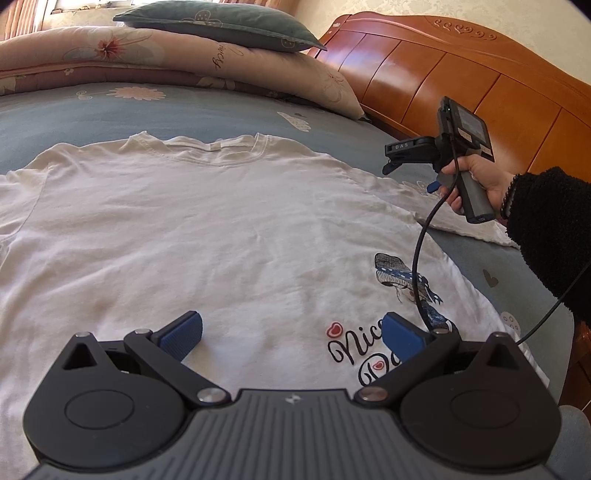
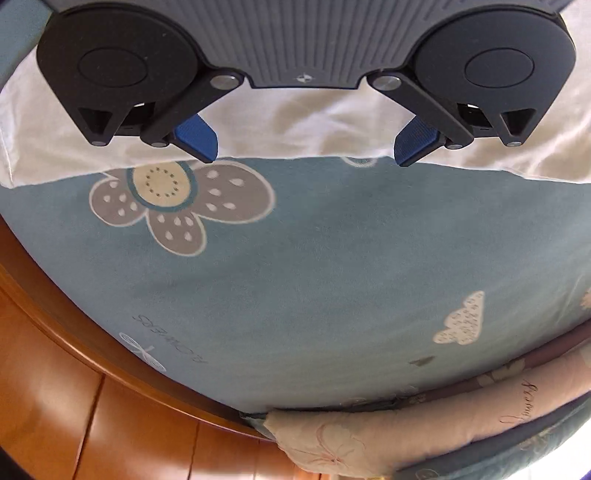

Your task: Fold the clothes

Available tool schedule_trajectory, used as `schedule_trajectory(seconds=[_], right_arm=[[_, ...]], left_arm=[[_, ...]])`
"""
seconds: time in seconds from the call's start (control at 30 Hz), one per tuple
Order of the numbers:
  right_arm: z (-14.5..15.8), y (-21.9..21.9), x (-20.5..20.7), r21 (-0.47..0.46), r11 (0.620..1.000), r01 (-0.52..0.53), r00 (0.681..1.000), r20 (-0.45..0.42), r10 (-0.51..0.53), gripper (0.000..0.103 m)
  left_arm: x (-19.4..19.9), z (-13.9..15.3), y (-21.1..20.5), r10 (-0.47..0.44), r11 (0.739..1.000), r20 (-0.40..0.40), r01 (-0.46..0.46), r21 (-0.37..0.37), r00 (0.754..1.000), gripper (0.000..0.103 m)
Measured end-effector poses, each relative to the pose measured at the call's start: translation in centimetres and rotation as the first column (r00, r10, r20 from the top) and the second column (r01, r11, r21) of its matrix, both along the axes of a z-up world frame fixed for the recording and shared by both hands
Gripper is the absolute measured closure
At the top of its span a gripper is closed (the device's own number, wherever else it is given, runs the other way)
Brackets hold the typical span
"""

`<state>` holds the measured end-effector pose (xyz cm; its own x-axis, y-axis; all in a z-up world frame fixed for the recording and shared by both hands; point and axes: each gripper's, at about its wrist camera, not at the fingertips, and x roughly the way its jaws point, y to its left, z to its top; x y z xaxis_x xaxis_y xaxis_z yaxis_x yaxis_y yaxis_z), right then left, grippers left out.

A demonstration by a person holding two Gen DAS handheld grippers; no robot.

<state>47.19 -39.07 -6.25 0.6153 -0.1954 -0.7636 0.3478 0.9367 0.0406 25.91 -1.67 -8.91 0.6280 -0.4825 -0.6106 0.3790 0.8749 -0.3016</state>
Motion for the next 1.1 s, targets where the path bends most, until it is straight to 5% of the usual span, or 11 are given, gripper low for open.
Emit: schedule_trajectory(seconds=[0.2, 0.37, 0.5, 0.73, 0.9, 1.0, 1.1], right_arm=[[0.0, 7.6, 2.6, -0.044, 0.977, -0.206, 0.977, -0.06, 0.204, 0.0], [-2.6, 8.4, 5.3, -0.039, 0.986, -0.159, 0.987, -0.042, 0.158, 0.0], [-1.6, 7.9, 4.9, -0.026, 0.992, -0.126, 0.991, -0.047, 0.125, 0.0], [6.1, 8.3, -1.2, -0.109, 0.971, -0.211, 0.977, -0.012, 0.211, 0.0], [13.3, 10.6, -7.5, -0.123, 0.938, -0.324, 0.944, 0.027, 0.33, 0.0], [14.4, 12.5, -11.6, -0.098, 0.916, -0.388, 0.919, 0.033, 0.393, 0.0], [11.9, 14.5, -14.8, -0.068, 0.904, -0.423, 0.906, -0.031, 0.421, 0.0]], left_arm=[[-0.1, 0.0, 0.0, 0.001, 1.0, 0.0, -0.001, -0.003, 1.0, 0.001], [0.1, 0.1, 0.1, 0.005, 1.0, -0.001, -0.005, 0.006, 1.0, 0.001], [0.1, 0.3, 0.1, 0.063, 0.997, 0.016, -0.064, 0.052, 0.998, 0.001], [1.1, 0.2, 1.8, 0.166, 0.986, -0.05, -0.165, 0.025, 0.985, 0.001], [1.2, 0.3, 1.6, 0.223, 0.968, -0.034, -0.217, 0.124, 0.974, 0.001], [1.1, 0.5, 1.8, 0.241, 0.964, -0.042, -0.233, 0.131, 0.97, 0.001], [1.0, 0.7, 2.2, 0.246, 0.965, -0.052, -0.239, 0.112, 0.968, 0.001]])
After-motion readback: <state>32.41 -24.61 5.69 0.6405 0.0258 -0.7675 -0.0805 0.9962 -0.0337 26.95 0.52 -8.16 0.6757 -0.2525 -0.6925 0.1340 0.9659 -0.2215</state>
